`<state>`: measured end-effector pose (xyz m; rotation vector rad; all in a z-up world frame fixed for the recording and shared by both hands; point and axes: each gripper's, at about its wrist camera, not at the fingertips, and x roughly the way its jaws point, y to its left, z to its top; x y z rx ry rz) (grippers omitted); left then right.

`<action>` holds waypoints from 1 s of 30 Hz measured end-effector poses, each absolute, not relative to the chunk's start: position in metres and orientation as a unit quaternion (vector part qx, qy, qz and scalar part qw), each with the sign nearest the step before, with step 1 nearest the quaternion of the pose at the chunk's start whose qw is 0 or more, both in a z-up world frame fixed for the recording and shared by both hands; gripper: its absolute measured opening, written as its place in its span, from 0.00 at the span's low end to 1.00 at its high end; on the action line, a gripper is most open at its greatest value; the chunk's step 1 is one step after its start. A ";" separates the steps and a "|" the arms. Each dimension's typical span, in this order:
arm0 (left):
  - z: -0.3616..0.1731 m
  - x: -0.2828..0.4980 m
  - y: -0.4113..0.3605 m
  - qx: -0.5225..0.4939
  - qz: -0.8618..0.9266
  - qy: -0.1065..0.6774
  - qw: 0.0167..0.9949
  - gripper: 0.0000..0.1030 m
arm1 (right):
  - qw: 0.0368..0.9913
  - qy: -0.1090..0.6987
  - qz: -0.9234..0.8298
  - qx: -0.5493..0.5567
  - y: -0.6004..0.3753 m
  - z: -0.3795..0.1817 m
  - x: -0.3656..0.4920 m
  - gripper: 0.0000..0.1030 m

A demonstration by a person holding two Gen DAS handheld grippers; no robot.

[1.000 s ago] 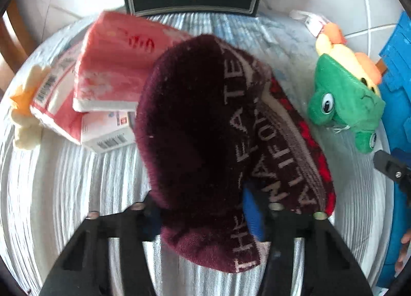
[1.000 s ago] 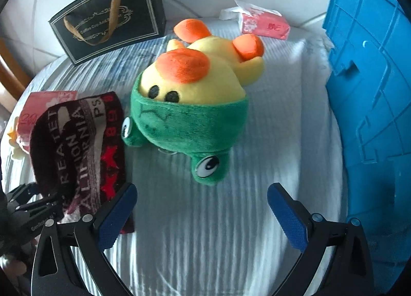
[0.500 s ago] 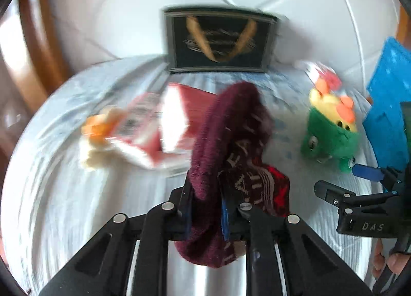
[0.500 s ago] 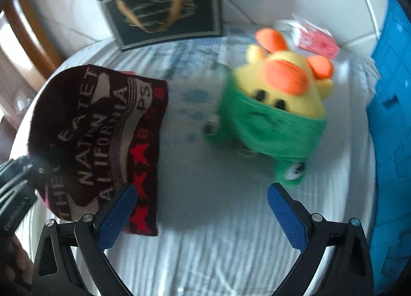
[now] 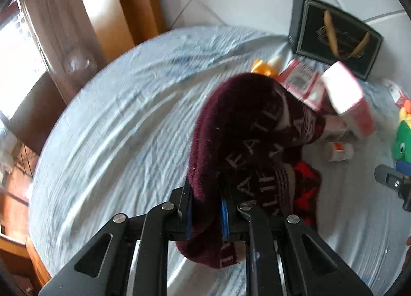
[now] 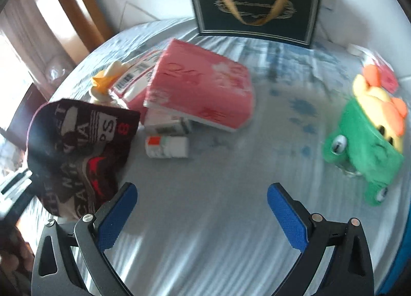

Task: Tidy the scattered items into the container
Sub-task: 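Grasp the small red-labelled white bottle with the right tool while the left tool holds the beanie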

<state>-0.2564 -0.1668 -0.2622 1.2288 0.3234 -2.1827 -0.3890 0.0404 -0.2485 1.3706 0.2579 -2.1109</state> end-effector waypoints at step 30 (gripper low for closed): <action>-0.208 -0.267 -0.143 0.409 -0.876 0.128 0.220 0.14 | 0.324 0.125 -0.815 0.464 0.000 -0.228 -0.356 0.49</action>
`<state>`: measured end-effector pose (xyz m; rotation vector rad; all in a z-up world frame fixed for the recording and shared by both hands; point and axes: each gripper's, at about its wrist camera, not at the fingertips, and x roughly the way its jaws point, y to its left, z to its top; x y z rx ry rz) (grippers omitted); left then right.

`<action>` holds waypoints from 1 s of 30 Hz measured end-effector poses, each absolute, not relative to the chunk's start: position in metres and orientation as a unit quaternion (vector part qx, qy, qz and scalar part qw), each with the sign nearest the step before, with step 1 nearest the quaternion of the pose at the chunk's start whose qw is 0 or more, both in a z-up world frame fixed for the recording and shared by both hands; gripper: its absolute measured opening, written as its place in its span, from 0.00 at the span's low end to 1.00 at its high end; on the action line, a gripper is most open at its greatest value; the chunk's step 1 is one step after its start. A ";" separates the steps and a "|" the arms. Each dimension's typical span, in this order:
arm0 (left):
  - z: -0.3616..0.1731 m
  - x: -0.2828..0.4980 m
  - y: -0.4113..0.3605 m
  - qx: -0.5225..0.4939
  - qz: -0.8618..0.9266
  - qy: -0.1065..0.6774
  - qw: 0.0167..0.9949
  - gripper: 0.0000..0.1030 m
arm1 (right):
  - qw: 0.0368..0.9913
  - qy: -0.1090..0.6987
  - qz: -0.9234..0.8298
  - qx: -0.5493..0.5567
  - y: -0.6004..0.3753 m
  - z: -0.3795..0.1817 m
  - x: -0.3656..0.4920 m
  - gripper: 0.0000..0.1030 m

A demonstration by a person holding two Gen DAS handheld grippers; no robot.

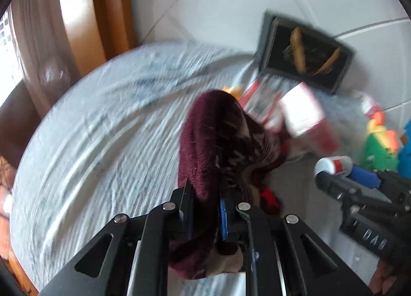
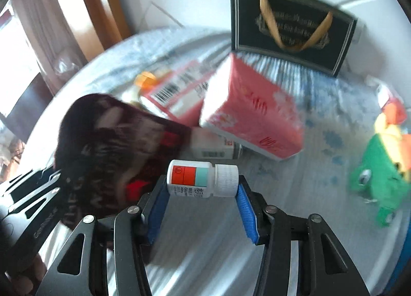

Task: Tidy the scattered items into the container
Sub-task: 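Grasp the small red-labelled white bottle with the right tool while the left tool holds the beanie, then lift the beanie and small bottle and carry them over the crate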

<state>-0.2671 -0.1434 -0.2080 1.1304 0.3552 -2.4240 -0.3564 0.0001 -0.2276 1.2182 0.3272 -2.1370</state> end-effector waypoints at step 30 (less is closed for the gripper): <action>0.149 -0.200 0.346 0.085 -0.969 -0.047 -0.228 0.11 | -0.061 0.004 -0.979 0.194 0.477 0.098 -0.163 0.49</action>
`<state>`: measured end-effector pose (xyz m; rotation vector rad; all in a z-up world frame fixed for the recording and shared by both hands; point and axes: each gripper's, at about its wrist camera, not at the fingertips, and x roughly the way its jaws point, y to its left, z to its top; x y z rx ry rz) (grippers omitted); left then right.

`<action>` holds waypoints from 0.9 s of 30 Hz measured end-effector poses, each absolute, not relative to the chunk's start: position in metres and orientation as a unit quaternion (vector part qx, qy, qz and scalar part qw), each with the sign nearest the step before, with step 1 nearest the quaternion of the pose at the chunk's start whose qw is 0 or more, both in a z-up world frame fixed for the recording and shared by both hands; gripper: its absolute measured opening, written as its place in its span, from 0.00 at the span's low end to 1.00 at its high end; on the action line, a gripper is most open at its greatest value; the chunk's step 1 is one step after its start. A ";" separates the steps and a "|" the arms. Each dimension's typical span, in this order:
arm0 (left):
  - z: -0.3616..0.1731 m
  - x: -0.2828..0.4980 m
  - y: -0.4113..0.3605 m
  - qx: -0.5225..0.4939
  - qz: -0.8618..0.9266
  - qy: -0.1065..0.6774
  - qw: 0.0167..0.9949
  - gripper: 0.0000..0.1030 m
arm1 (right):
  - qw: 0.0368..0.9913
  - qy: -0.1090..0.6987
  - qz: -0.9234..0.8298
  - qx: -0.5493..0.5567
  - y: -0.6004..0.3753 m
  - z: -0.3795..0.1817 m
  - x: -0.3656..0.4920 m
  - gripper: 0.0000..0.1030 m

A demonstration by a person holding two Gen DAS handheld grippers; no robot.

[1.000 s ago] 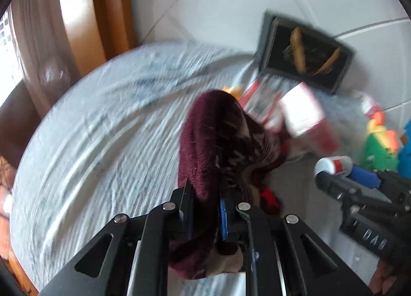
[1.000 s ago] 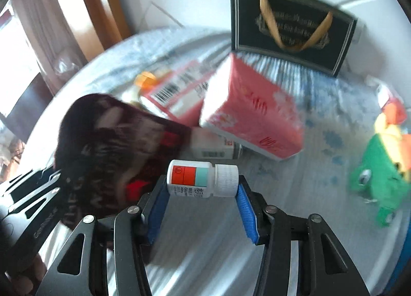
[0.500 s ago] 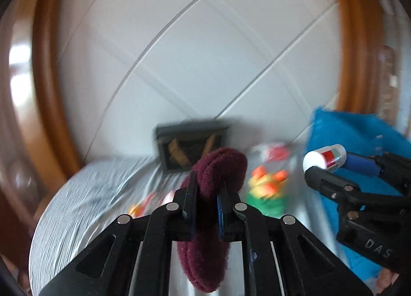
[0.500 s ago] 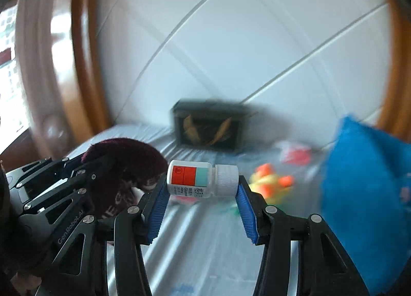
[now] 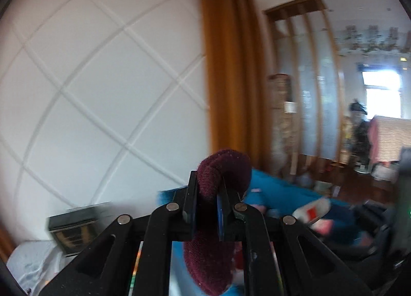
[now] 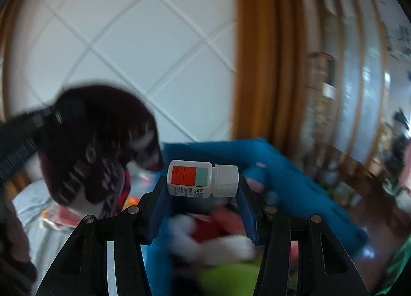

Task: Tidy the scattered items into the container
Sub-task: 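Lift the beanie and small bottle and carry them over the crate, then lower both items into the crate and open the tools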

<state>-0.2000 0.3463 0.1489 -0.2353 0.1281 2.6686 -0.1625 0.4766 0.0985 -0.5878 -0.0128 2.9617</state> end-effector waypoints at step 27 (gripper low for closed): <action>0.018 -0.205 0.443 -0.272 0.923 0.147 0.228 0.60 | 0.105 0.030 0.931 -0.350 0.611 -0.038 -0.173 0.50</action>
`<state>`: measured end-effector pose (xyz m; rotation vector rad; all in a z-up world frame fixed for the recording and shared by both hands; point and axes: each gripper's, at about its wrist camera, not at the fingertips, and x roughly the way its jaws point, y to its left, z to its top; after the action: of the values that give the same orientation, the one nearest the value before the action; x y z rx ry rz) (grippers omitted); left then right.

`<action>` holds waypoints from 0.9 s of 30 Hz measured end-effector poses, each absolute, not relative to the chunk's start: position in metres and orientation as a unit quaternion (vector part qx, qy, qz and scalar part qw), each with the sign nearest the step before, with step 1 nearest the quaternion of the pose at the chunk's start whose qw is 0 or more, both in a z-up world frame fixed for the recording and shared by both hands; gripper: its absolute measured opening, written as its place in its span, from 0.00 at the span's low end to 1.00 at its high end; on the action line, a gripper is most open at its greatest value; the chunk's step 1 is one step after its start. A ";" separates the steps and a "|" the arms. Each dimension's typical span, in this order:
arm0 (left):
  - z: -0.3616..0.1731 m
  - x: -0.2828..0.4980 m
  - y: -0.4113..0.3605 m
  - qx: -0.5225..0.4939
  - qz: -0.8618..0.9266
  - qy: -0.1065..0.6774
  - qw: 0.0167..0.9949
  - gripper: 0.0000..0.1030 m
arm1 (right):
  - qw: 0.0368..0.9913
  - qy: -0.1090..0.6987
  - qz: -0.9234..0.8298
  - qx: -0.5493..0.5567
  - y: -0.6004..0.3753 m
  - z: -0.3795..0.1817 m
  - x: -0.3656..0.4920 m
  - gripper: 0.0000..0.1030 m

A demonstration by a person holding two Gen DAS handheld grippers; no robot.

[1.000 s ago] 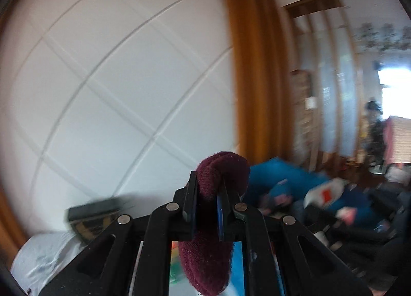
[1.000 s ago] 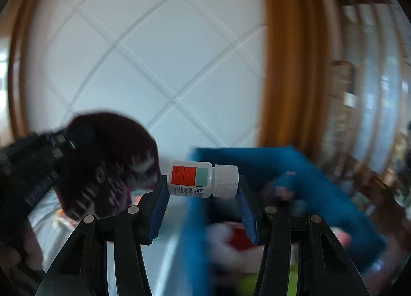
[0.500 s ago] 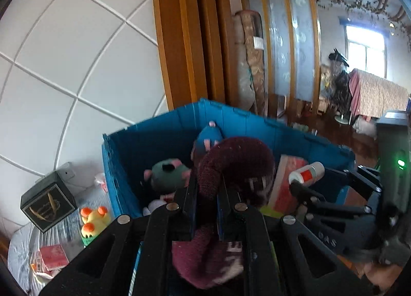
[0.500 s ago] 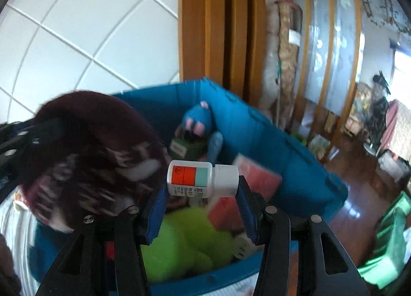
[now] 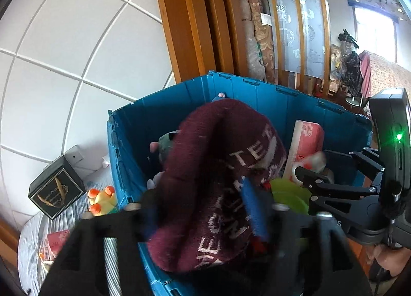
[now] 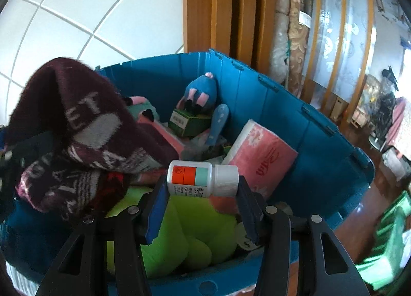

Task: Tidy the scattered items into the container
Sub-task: 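Lower both items into the crate and open the tools, then withdraw both open tools from the crate back over the bed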

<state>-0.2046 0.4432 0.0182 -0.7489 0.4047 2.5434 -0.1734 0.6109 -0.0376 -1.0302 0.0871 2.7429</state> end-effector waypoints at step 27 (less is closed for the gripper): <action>0.027 -0.209 0.271 -0.261 0.952 0.055 0.151 0.78 | 0.055 -0.015 0.971 -0.233 0.488 0.045 -0.153 1.00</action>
<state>-0.2090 0.2705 0.0269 -0.7480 0.1586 2.7332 -0.1528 0.4878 0.0453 -0.7087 -0.0443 2.9465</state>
